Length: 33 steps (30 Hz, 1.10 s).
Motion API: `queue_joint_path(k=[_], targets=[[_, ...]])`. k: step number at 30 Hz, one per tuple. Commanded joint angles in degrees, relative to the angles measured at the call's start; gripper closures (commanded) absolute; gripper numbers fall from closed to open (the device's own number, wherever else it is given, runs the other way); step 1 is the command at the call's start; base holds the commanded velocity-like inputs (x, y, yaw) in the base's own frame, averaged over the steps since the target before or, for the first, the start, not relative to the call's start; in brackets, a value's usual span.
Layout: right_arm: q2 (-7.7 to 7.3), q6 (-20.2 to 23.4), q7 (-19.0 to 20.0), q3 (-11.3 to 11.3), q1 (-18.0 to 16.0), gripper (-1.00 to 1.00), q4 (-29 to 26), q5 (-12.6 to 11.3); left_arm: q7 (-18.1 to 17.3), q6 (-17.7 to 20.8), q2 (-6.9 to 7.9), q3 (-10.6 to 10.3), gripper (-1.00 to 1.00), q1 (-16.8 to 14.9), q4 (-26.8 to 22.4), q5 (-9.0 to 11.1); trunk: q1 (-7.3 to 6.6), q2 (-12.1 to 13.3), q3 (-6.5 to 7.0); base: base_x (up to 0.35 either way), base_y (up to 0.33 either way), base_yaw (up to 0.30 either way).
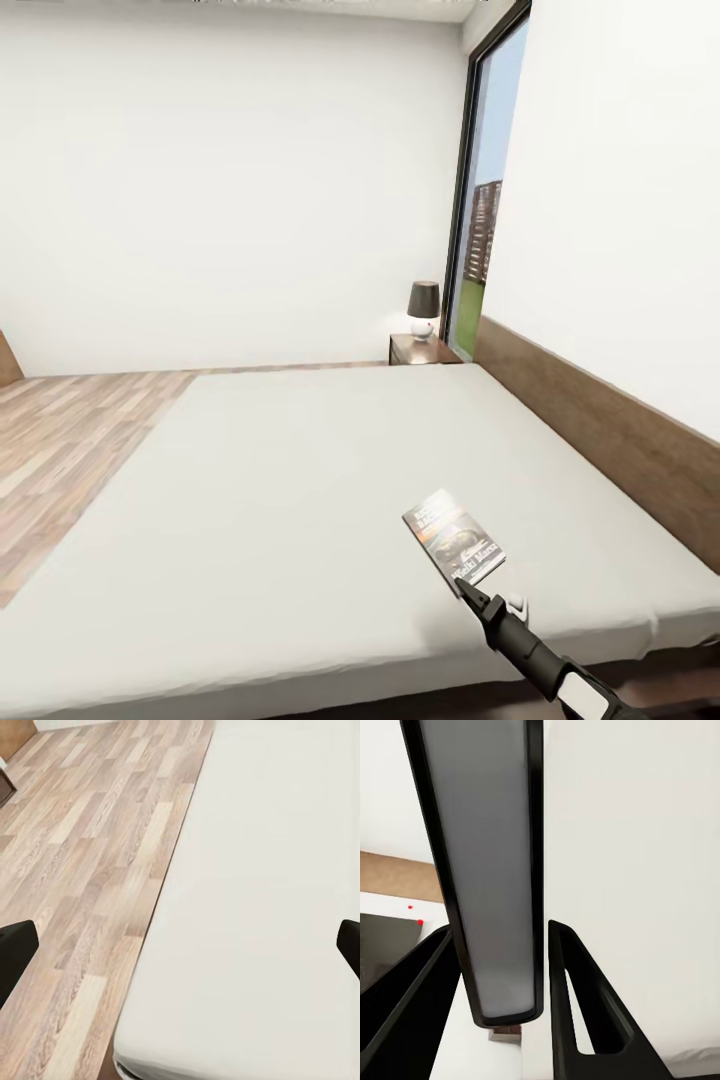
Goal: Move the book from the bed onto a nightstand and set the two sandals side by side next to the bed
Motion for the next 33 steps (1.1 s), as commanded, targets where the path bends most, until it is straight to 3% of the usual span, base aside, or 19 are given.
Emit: queue_joint_path(k=[1,33], targets=[[0.02,0.47,0.12,0.35,-0.04,1.00,0.00,-0.59,-0.08,0.49,0.01,0.07,-1.00,-0.06,-0.03,0.34,-0.23,0.38,0.13,0.000,0.000,0.000],[0.32,0.49,0.07,0.40,-0.04,1.00,-0.09,-0.51,-0.08,0.49,-0.03,0.06,-1.00,-0.01,-0.03,0.34,-7.26,13.21,5.92,0.000,0.000,0.000]])
